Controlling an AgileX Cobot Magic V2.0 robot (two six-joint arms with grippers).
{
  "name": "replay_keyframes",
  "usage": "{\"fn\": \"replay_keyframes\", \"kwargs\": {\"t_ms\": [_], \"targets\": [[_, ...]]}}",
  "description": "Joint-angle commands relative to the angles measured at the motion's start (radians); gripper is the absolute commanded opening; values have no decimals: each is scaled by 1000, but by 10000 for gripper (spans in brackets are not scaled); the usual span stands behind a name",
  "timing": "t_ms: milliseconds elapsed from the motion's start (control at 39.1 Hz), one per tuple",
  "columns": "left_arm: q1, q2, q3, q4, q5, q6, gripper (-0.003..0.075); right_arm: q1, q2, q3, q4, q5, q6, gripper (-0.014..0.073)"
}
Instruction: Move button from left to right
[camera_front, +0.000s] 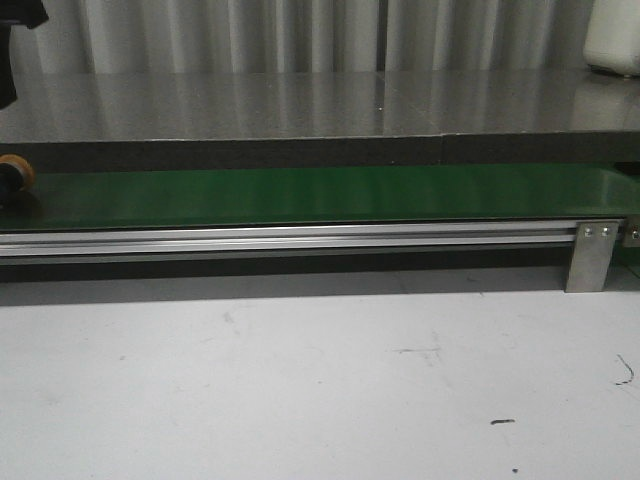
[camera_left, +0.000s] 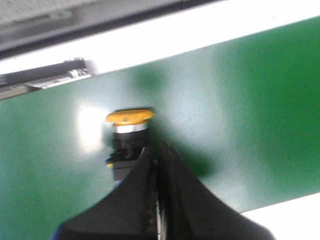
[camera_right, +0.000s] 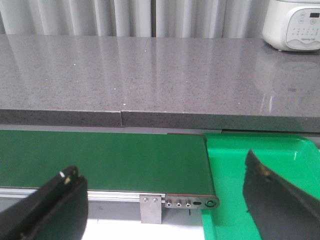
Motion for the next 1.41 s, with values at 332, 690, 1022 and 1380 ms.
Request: {"fn": "replay_keyframes", "kwargs": {"t_ms": [332, 690, 1022, 1380], "targets": [[-5, -568, 603, -12, -569, -39, -21, -3, 14, -38, 1, -80, -3, 643], [-5, -1033, 1100, -12, -858, -39, -21, -3, 14, -38, 1, -80, -3, 643], [-5, -1479, 1343, -50, -883, -39, -21, -3, 14, -38, 1, -80, -3, 643], [-5, -1746, 1439, -69, -902, -39, -21, -3, 14, -38, 1, -80, -3, 643]]}}
